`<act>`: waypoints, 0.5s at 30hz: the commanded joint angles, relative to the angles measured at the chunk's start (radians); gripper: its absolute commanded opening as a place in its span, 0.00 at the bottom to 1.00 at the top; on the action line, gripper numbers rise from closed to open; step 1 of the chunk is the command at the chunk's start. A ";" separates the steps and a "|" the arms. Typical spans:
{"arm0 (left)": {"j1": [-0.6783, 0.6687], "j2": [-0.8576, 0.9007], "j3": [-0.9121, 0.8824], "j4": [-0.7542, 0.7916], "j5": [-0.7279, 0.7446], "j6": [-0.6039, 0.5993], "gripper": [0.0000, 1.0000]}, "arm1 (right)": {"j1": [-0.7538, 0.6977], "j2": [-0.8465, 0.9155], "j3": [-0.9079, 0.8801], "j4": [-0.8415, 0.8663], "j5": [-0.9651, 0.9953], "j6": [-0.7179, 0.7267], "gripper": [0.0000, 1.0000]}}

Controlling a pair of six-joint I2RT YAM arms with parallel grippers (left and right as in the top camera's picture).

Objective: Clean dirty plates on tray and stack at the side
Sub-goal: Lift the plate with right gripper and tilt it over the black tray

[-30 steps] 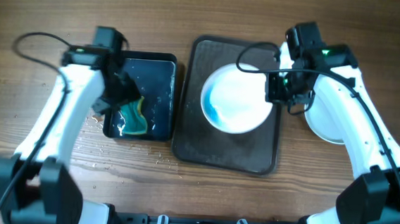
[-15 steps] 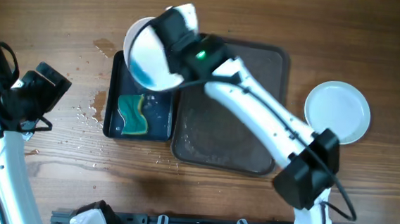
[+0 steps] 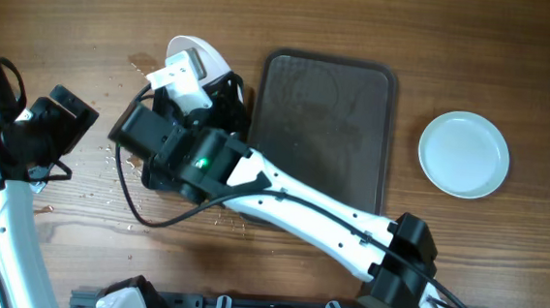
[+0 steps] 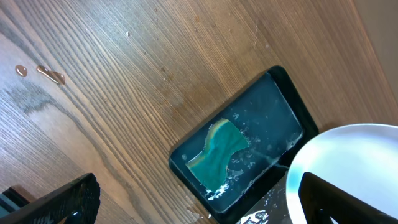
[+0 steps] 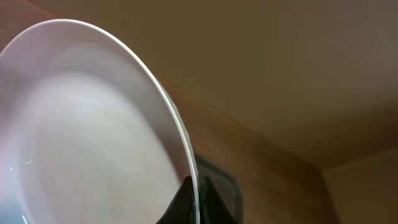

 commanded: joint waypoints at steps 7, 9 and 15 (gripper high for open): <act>0.005 -0.001 0.013 0.002 0.011 0.005 1.00 | 0.037 -0.043 0.026 0.005 0.138 -0.122 0.04; 0.005 -0.001 0.013 0.002 0.011 0.005 1.00 | 0.039 -0.043 0.026 0.005 0.180 -0.127 0.04; 0.005 -0.001 0.013 0.002 0.011 0.005 1.00 | 0.051 -0.043 0.026 0.006 0.198 -0.158 0.04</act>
